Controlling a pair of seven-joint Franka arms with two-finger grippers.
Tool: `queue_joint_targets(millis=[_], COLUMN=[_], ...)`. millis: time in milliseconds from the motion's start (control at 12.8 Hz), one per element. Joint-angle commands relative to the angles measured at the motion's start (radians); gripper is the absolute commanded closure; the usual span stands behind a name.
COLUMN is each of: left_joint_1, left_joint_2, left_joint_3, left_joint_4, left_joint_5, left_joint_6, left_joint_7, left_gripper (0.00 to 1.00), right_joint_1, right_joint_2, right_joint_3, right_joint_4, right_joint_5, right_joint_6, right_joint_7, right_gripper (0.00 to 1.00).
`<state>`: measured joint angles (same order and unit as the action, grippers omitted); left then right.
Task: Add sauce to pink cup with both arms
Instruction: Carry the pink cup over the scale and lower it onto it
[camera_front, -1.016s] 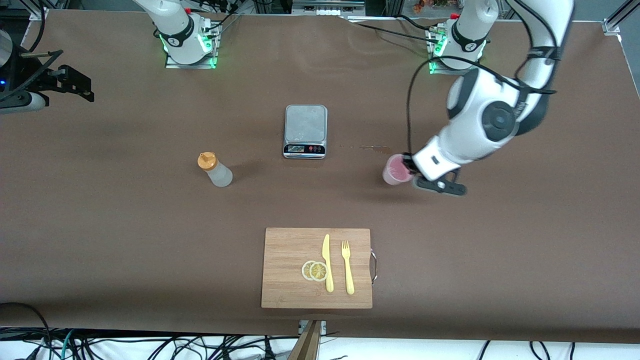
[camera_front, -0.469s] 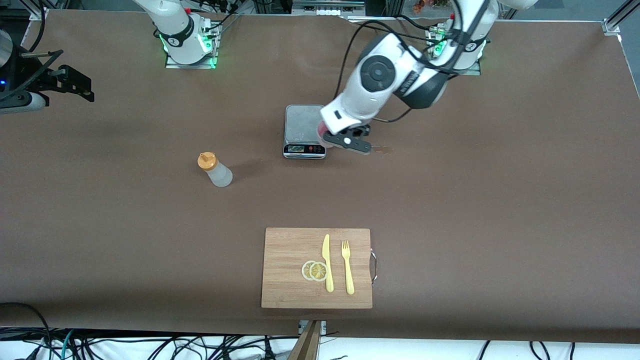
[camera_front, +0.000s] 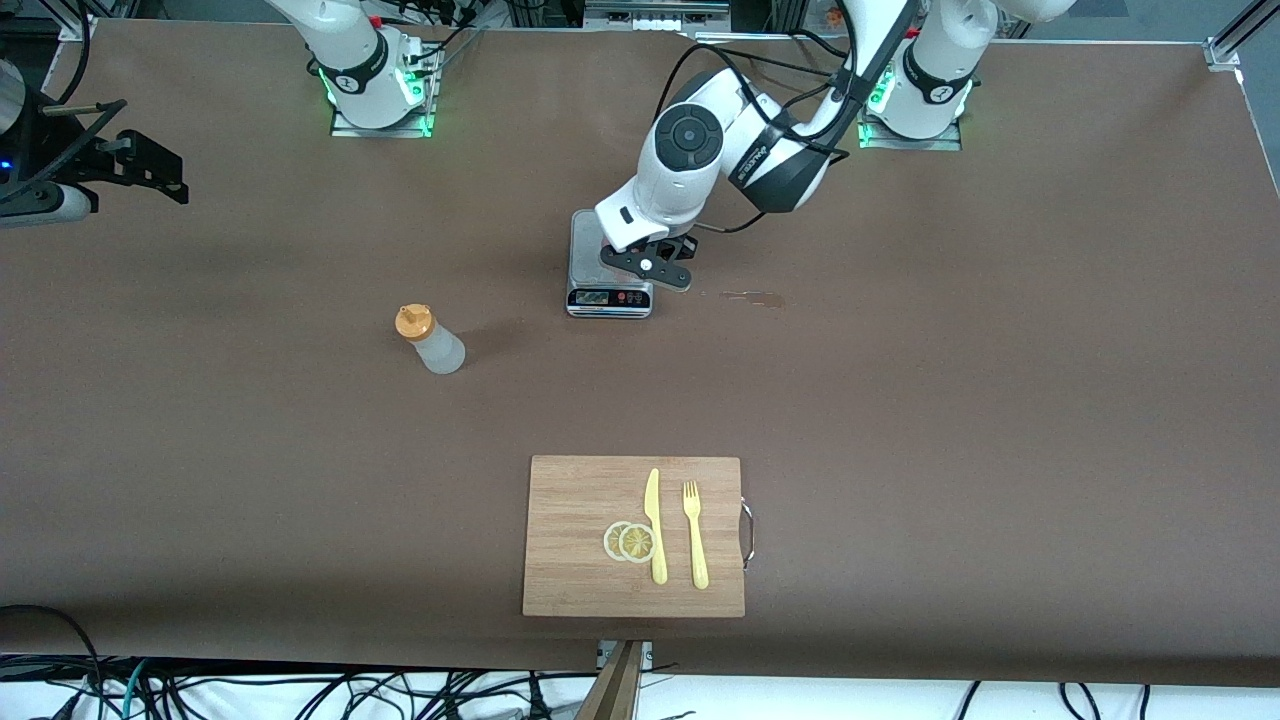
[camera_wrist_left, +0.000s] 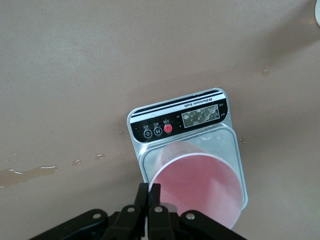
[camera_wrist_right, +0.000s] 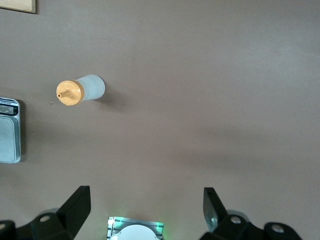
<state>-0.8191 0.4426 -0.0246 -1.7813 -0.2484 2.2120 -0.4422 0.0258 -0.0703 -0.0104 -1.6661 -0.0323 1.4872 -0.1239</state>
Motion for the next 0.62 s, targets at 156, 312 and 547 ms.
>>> queue_joint_targets(millis=[156, 312, 547], left_joint_1=[-0.037, -0.04, -0.037], left_joint_2=[0.041, 0.051, 0.054], left_joint_3=[0.02, 0.02, 0.02], left_joint_4=[0.022, 0.022, 0.023], left_joint_5=[-0.006, -0.006, -0.009], left_joint_6=[0.026, 0.032, 0.031], left_joint_7=[-0.004, -0.004, -0.004], left_gripper=[1.0, 1.0, 0.45], right_joint_1=[-0.004, -0.004, -0.006], right_joint_2=[0.006, 0.006, 0.006], right_joint_3=[0.003, 0.003, 0.001], right_joint_4=[0.019, 0.019, 0.019], right_joint_5=[0.005, 0.003, 0.006], right_joint_6=[-0.008, -0.008, -0.007], right_joint_7=[0.009, 0.0, -0.003], right_gripper=[0.0, 0.0, 0.0])
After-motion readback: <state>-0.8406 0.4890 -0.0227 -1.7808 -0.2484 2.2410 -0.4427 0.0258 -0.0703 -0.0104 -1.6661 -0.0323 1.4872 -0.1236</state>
